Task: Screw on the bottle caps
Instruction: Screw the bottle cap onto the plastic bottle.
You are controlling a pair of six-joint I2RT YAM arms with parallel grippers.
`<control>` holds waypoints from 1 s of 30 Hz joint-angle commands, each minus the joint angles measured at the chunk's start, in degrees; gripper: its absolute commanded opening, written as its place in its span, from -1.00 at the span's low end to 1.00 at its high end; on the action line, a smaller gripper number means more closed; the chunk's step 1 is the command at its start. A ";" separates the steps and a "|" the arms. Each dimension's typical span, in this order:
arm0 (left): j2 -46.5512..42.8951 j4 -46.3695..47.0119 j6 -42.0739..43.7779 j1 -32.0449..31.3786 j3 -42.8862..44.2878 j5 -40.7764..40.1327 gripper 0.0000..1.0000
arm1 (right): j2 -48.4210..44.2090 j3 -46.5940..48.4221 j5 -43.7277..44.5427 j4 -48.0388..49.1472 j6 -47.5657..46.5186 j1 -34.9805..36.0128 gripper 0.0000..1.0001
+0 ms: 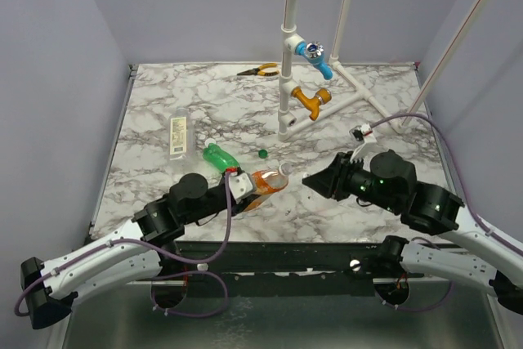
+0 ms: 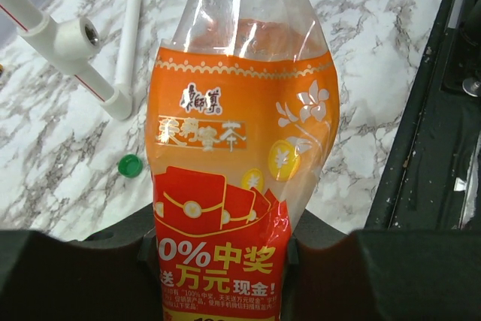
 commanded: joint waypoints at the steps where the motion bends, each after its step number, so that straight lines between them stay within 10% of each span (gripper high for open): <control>1: -2.79 -0.20 3.70 -2.75 0.52 -7.41 -1.00 | 2.92 9.08 -7.01 -3.18 -2.70 -0.20 -0.47; 12: -11.36 0.19 3.71 -3.25 -0.79 -11.17 -1.00 | 22.68 33.51 -13.79 -11.74 -8.06 -0.42 -0.48; 30: -13.45 -0.36 3.83 -3.25 -1.42 -11.80 -1.00 | 28.07 37.60 -18.52 -13.02 -7.07 -1.17 -0.53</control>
